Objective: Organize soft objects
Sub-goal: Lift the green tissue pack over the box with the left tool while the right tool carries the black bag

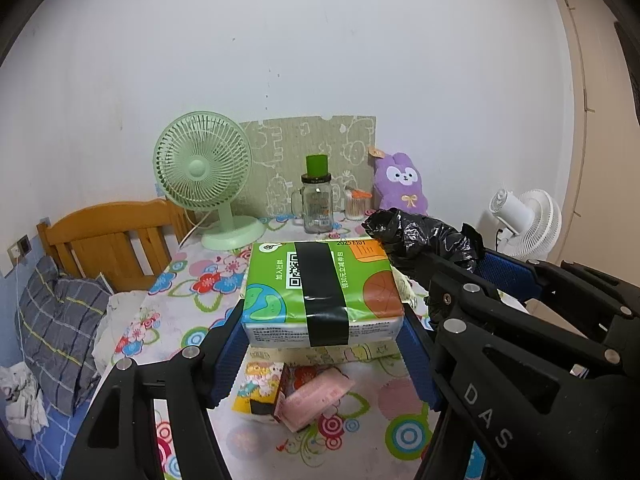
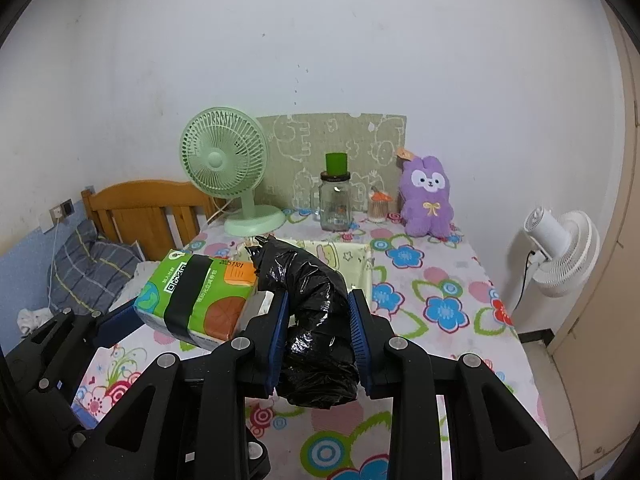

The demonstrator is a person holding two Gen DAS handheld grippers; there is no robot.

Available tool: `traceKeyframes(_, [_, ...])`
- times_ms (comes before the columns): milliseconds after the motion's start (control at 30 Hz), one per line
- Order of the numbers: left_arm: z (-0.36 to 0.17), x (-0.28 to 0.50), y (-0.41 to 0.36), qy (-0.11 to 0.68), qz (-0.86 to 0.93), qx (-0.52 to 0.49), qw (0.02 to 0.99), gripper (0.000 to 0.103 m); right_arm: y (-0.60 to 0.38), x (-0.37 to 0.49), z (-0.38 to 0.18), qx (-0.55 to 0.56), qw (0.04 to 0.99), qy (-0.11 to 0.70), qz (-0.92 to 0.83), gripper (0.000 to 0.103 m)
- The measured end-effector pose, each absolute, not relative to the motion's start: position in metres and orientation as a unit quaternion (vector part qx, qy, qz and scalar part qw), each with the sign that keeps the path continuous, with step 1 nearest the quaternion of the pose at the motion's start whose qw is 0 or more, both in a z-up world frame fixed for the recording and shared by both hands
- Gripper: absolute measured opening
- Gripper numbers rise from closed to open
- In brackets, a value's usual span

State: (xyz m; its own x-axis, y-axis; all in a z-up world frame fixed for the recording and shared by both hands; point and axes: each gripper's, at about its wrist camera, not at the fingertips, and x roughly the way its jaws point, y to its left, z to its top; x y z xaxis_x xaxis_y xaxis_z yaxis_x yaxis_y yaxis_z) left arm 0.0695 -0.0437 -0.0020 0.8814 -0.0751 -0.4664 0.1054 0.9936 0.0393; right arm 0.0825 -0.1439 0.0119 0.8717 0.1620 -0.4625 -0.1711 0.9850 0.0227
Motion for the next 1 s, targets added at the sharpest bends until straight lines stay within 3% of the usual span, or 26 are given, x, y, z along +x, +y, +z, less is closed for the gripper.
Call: traceKeyframes(1000, [-0.001,0.159,-0.033,0.242,-0.045,0.013,0.969,0.072,-0.137,0.181,0.014,-0.016,0.964,0.244,0.102,0.033])
